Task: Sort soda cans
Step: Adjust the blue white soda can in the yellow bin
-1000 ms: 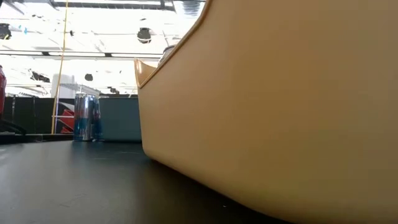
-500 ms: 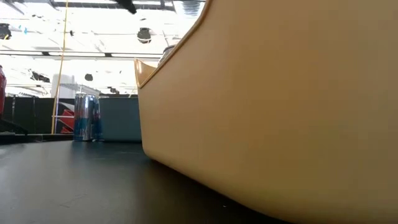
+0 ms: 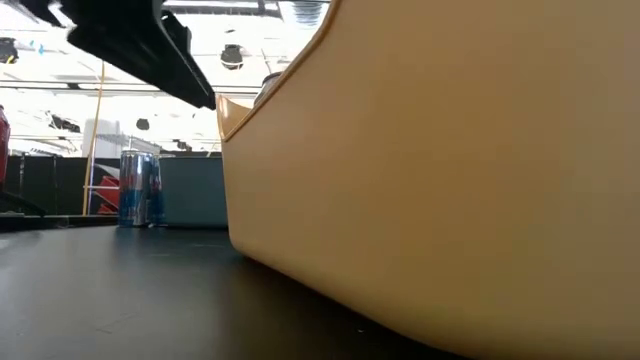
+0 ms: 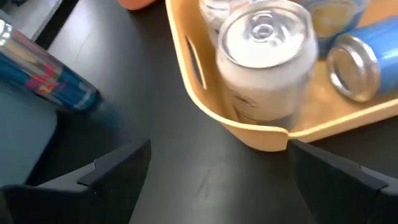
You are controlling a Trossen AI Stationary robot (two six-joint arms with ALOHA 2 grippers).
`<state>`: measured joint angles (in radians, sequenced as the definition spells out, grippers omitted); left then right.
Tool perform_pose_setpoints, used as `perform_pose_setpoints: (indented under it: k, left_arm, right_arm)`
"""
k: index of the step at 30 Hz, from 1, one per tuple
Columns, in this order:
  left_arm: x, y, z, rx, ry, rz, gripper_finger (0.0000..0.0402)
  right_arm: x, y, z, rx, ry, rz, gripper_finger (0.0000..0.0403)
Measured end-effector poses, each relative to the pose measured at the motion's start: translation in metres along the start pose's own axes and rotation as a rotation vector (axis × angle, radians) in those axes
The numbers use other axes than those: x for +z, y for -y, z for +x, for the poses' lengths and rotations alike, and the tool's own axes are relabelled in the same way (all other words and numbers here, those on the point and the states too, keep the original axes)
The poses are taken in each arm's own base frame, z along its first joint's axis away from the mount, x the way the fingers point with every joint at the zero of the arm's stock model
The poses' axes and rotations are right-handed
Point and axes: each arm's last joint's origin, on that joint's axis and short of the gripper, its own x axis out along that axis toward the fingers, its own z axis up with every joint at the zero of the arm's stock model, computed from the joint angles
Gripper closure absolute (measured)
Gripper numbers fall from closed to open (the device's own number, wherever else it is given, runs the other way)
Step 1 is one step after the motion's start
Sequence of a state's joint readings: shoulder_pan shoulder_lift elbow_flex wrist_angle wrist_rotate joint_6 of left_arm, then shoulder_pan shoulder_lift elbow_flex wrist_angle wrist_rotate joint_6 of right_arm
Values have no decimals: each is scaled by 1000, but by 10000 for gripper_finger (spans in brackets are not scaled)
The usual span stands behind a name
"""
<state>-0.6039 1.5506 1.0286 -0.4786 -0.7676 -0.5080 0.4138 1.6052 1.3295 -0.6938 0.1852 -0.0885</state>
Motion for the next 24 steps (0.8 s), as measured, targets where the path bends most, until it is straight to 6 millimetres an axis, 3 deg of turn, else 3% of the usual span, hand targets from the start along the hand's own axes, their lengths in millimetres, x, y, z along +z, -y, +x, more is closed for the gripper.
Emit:
perform_pose_setpoints:
  k: [4, 8, 12, 16, 20, 24]
  left_arm:
    - [3, -7, 6, 23, -7, 22, 33]
    - [6, -14, 12, 45, -20, 71, 33]
    - [8, -19, 17, 79, -20, 83, 33]
    - [9, -23, 19, 126, -12, 80, 33]
    - [12, -31, 25, 169, -16, 97, 33]
    - [14, -40, 31, 197, -30, 94, 33]
  right_arm:
    - [22, -7, -2, 16, -8, -22, 126]
    - [42, -15, 5, 10, -2, -111, 94]
    - [39, -24, 39, 23, -116, -244, 91]
    - [41, -38, 57, 38, -158, -351, 92]
    - [48, -48, 56, 54, -149, -380, 92]
    - [55, -46, 39, 20, -157, -405, 92]
